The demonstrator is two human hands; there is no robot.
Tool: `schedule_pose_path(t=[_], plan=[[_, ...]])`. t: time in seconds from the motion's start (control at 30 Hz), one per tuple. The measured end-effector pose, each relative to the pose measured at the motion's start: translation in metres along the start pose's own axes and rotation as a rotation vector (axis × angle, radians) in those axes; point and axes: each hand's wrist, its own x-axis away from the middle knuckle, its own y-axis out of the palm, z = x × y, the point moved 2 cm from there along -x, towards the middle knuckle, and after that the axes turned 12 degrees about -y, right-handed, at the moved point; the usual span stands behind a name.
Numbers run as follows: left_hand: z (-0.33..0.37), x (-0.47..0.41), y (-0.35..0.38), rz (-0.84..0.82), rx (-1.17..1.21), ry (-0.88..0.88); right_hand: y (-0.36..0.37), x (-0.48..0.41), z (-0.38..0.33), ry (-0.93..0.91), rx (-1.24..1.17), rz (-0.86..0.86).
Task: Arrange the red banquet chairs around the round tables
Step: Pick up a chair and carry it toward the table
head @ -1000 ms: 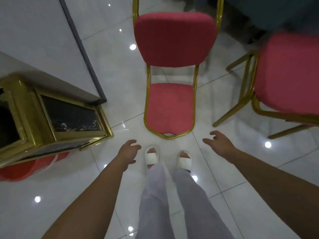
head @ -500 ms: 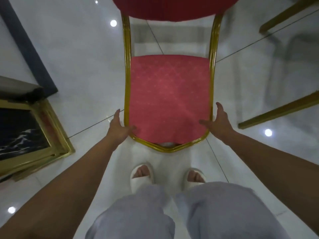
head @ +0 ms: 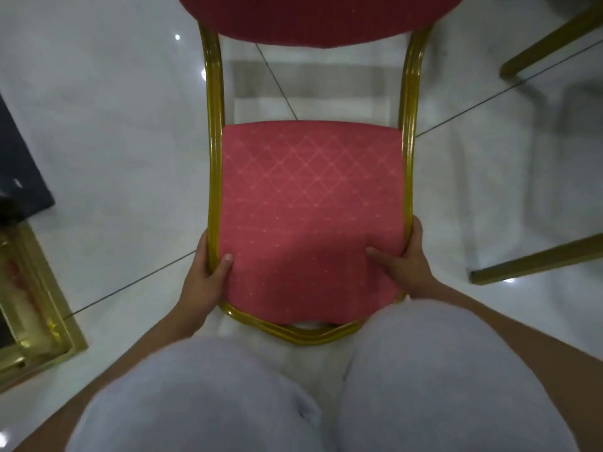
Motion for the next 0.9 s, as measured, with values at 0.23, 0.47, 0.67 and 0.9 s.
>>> schedule_pose_path(t=[0.23,0.47,0.67,0.9], plan=[[0.055,0.051,-0.036,-0.093,-0.116,-0.242,-0.031,0.027,-0.071,0.314,-0.012,-0.171],[0.140,0.226,-0.088,-0.067,-0.146,-0.375,-0.106,0.162,-0.207,0.410,0.042,-0.244],[0.248,0.397,-0.151,0.020,-0.232,-0.419,-0.162,0.278,-0.362,0.469,0.145,-0.321],[0.369,0.478,-0.225,-0.003,-0.141,-0.484,-0.213,0.336,-0.491,0.396,0.170,-0.286]])
